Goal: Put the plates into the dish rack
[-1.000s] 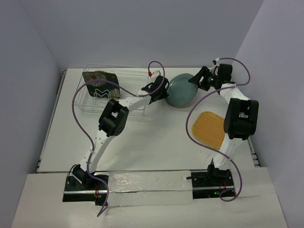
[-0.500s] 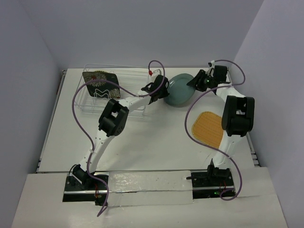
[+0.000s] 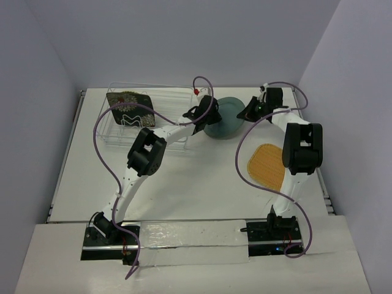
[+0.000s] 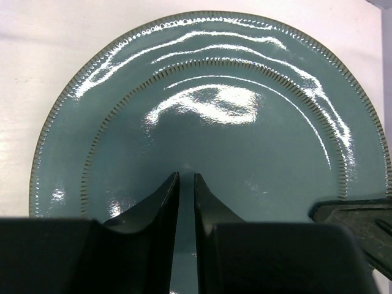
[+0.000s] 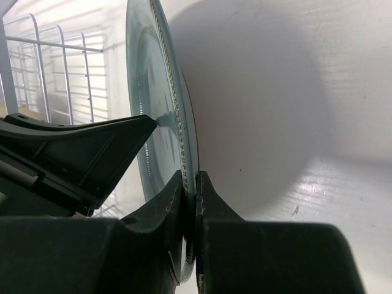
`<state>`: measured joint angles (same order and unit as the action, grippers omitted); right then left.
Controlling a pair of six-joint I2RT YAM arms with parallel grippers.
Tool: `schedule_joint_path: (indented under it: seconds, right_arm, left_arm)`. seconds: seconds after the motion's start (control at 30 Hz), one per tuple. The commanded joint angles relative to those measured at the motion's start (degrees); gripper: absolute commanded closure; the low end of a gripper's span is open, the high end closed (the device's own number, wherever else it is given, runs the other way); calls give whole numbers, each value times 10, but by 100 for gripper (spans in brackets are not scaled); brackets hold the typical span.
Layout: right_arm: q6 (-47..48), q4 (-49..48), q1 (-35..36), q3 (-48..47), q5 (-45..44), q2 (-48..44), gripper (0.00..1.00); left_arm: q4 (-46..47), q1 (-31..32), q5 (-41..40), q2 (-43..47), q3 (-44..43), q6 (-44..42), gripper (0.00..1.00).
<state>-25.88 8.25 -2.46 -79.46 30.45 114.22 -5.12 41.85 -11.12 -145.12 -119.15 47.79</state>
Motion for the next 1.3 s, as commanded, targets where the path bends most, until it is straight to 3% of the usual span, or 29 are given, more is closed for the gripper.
schedule_joint_path:
  seconds: [0.0,0.13,0.33,0.57,0.77,0.9,1.03,1.17,1.27]
  right_arm:
    - [28,-63,22,5,-28,-84,100]
    - [54,-76,22,20,-67,-135,100]
    - [101,-80,22,39,-117,-226,100]
    - [154,-103,22,46,-120,-320,100]
    - [208,-120,51,17,-64,-373,100]
    - [285,-113,128,-28,-69,-386,100]
    - [358,-103,221,-97,-62,-365,100]
    - [389,-90,273,-212,-42,-274,100]
    - [419,-87,329,-269,-45,-217,100]
  left_arm:
    - [-24,19,56,8,10,-8,60]
    - [-32,17,51,70,16,-41,24]
    - [-32,14,41,220,72,-106,4]
    - [-26,14,95,390,161,-168,1]
    - [12,-8,32,588,376,-178,1]
    - [2,-85,4,699,514,-122,0]
    - [-5,-206,-7,828,643,-53,1]
    - [-42,-264,-75,880,716,-11,1]
    - [-55,-308,-69,902,747,22,1]
